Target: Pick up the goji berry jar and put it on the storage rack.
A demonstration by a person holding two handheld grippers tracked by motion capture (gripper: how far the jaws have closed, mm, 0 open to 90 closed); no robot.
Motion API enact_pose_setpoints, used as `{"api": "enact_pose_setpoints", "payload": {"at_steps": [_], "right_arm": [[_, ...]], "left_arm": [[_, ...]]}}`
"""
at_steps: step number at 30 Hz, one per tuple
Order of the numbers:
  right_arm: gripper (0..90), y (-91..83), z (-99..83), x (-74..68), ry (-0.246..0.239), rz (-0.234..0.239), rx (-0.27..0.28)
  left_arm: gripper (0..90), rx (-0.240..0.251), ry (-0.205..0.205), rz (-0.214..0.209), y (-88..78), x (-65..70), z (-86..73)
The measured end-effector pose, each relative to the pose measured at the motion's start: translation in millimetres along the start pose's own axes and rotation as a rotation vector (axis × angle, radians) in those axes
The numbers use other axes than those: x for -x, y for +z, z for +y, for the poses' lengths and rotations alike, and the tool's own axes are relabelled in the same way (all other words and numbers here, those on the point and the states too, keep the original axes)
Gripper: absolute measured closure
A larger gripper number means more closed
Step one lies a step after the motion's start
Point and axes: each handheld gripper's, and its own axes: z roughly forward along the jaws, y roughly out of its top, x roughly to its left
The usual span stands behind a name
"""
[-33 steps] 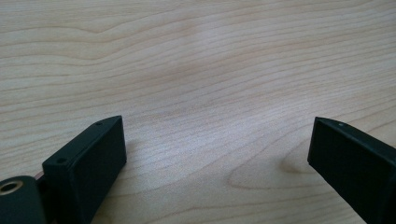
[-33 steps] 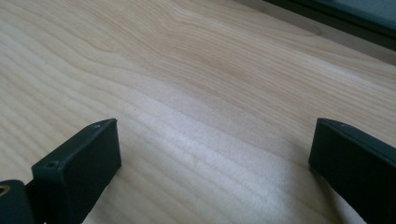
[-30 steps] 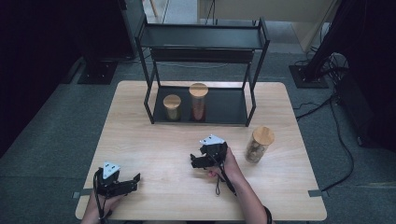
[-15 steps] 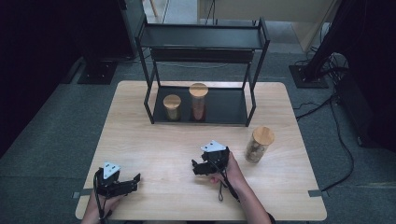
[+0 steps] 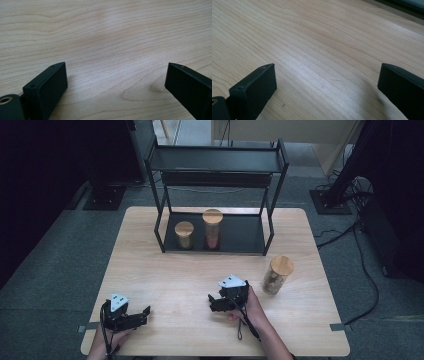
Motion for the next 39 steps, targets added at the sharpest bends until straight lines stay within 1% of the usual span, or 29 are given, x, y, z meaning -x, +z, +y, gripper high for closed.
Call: {"api": "enact_pose_setpoints", "payload": {"at_steps": [3,6,17,22,27,39], "right_arm": [[1.6,-2.9,-2.3,-0.2,-0.008,0.001,0.011],[1.6,-5.4,-4.4,0.6,-0.006,0.002,0.012],[1.6,-13.7,-12.6,5.6,-0.011,0.001,0.002],[1.6,-17.2,-16.2,6.4,-0.018,-0.001,-0.012],[1.6,-21.3,-20.2,9.0,-0.011,0.012,-0.014],[1.6,-32.2,-30.2,15.3,-0.016,-0.003,-0.016]], "left_arm": [[4.6,0.002,-0.003,-0.004,0.0,-0.5,0.0],[4.6,0.003,-0.003,-0.005,-0.1,-0.7,0.0],[4.6,-0.001,0.001,0.001,0.0,0.0,0.1],[4.6,-0.001,0.002,0.001,0.0,0.0,0.1],[4.6,-0.002,0.002,0.001,0.0,0.1,0.1],[4.6,-0.004,0.009,0.005,0.2,0.6,0.2]]}}
